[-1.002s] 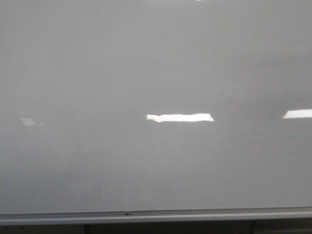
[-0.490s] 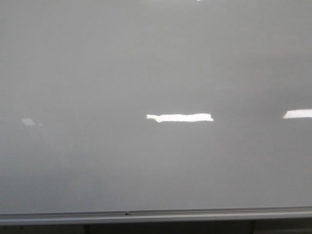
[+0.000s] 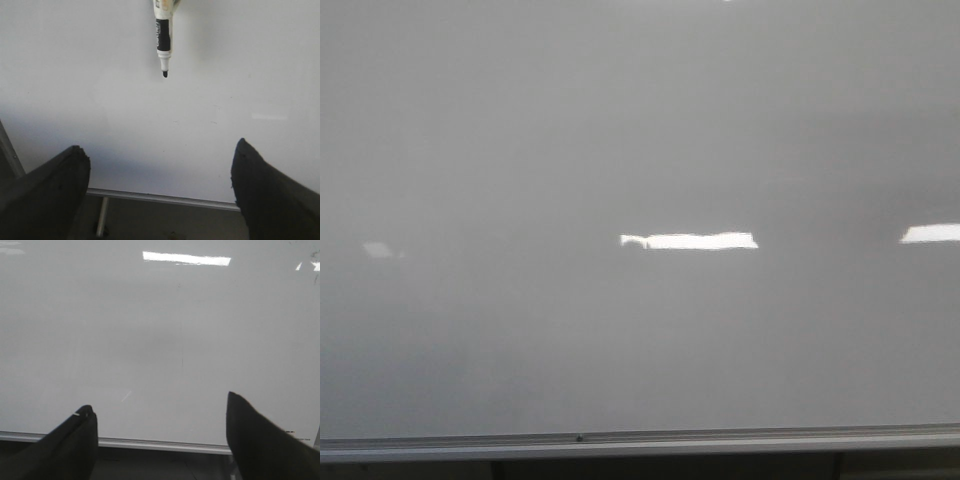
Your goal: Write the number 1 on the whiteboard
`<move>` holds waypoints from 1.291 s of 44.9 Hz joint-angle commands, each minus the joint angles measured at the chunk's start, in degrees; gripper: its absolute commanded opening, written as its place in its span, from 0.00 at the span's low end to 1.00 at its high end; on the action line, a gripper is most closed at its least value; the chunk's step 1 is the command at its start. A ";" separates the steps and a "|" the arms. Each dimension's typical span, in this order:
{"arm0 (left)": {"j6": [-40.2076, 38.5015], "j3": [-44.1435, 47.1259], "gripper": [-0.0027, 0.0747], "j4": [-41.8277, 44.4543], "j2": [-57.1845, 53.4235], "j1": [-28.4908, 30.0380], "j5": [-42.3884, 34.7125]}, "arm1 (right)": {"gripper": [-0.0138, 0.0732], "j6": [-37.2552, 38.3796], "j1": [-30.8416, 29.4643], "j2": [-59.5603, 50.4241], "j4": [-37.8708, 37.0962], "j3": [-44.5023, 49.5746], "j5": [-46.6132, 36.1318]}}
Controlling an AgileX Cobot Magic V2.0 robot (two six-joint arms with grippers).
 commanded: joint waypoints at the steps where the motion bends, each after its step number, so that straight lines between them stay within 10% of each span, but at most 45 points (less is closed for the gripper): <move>1: 8.78 -3.16 0.77 -10.01 3.83 2.68 -5.93 | 0.80 -0.59 0.16 0.79 -0.67 -1.38 -4.45; 37: 15.07 -5.15 0.77 -16.19 23.11 -1.50 -32.23 | 0.80 -0.59 0.16 0.79 -0.67 -1.38 -4.45; 58: 15.07 -7.94 0.76 -17.60 27.42 -1.76 -30.84 | 0.80 -0.59 0.16 0.79 -0.67 -1.38 -4.40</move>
